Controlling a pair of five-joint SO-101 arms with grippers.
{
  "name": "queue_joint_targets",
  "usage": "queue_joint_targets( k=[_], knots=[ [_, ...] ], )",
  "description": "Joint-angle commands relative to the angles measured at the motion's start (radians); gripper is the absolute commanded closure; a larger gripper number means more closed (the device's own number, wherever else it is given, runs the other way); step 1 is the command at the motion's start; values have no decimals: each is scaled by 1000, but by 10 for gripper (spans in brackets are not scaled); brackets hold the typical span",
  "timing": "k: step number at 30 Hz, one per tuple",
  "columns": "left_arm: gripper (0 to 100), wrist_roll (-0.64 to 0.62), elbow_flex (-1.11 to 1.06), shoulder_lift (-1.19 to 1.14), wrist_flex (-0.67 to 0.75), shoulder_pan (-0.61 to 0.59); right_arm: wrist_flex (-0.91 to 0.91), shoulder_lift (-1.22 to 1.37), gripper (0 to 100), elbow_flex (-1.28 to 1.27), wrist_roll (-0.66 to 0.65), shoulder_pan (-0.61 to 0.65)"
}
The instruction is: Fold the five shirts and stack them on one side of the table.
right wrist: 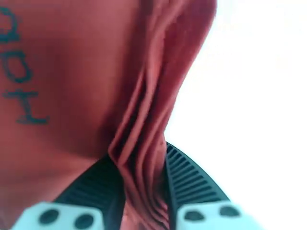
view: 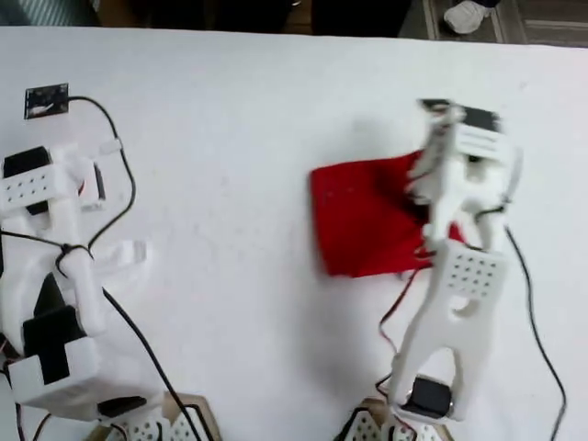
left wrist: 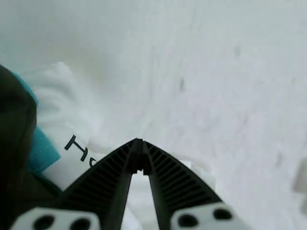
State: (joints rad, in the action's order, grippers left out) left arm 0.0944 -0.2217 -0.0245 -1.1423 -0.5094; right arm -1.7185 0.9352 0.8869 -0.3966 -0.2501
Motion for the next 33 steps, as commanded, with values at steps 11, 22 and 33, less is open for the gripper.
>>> queue_joint_targets(
  k=[11, 22, 33],
  knots=[
    [974, 6, 16, 17, -20, -14, 280, 10, 978, 201, -112, -234],
    [974, 8, 16, 17, -54, -29, 541, 33, 978, 199, -138, -300],
    [974, 8, 16, 17, -55, -29, 572, 35, 976, 192, -204, -225]
  ],
)
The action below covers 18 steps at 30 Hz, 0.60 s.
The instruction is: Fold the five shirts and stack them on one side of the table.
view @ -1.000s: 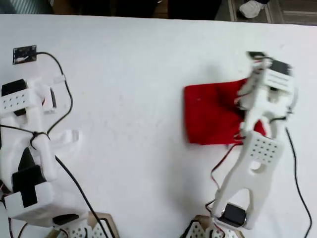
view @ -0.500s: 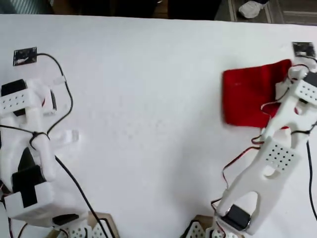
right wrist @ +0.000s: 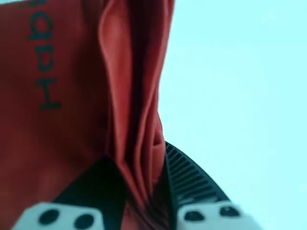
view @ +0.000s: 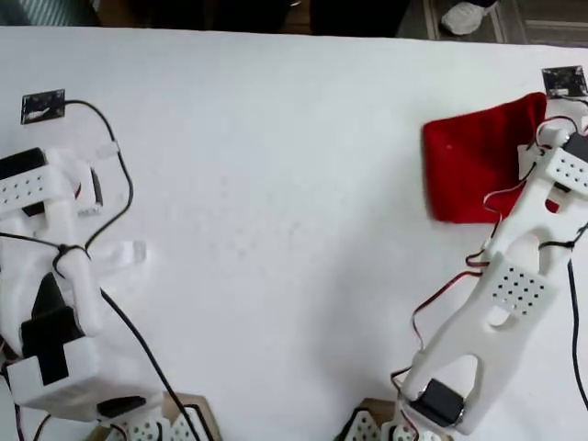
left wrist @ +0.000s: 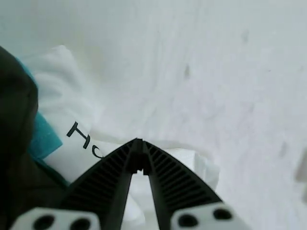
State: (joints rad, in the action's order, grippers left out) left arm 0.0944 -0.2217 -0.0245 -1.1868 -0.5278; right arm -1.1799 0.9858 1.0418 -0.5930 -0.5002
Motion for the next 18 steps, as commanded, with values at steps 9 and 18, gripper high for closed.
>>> queue_joint_targets(
  k=[9, 18],
  knots=[
    [973, 3, 16, 17, -12, -9, 39, -27, 791, 48, 127, -39],
    [973, -32, 283, 17, -157, -9, -24, -28, 758, 140, 313, -77]
  ],
)
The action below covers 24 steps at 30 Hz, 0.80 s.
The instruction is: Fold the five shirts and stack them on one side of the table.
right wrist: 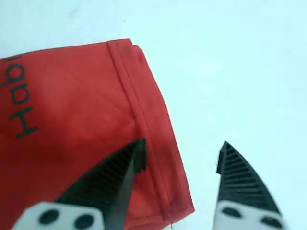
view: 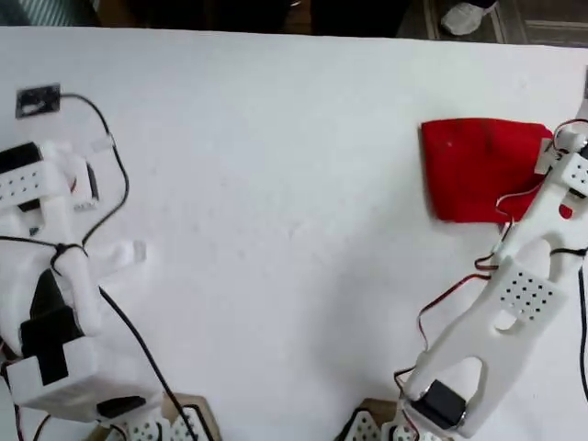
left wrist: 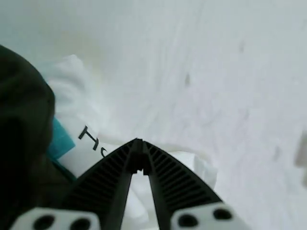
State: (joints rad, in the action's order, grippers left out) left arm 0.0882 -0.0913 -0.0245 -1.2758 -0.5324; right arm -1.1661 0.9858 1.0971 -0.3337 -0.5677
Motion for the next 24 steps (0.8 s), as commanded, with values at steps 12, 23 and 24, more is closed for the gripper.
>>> queue_joint_targets(
  k=[12, 23, 24],
  knots=[
    [830, 236, 522, 6, -172, -308, -573, -27, 755, 543, 160, 114],
    [678, 293, 137, 5, 44, -471, -607, -334, 756, 233, 155, 88],
    [679, 313, 110, 5, 72, -473, -607, -409, 756, 150, 153, 79]
  ],
)
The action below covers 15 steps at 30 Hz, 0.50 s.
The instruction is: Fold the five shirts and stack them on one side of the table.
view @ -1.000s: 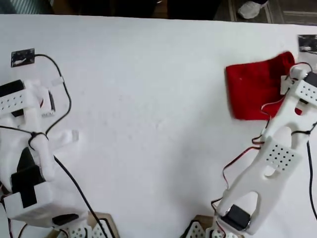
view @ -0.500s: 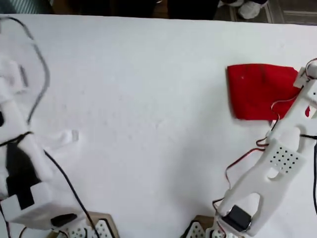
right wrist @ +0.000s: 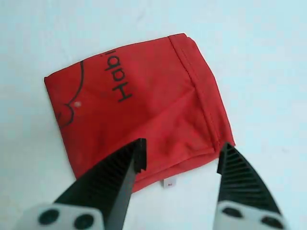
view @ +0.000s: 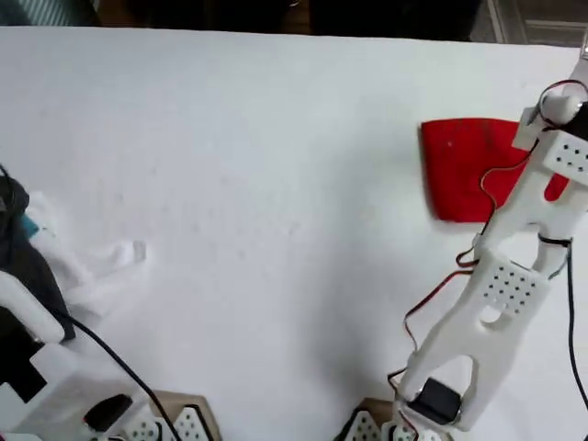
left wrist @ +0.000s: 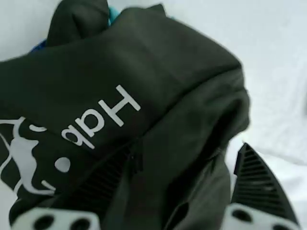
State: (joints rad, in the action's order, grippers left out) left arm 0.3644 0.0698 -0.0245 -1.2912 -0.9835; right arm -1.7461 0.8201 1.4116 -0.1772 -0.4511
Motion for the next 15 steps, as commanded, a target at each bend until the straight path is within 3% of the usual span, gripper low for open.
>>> queue_joint_targets(
  k=[1, 7, 9, 11, 15],
  knots=[
    [679, 52, -76, 5, 110, -23, -27, -320, 756, -258, -11, -44],
    [701, 124, -154, -68, 157, -26, -25, -808, 757, -891, -48, -44],
    [797, 164, -147, -114, 141, -26, -24, -972, 757, -1096, -68, -39],
    [968, 147, -142, -140, 133, -25, -24, -1125, 757, -1270, -74, -27],
    [978, 55, -70, -107, 58, 21, -22, -1385, 757, -1580, -91, 38]
  ],
)
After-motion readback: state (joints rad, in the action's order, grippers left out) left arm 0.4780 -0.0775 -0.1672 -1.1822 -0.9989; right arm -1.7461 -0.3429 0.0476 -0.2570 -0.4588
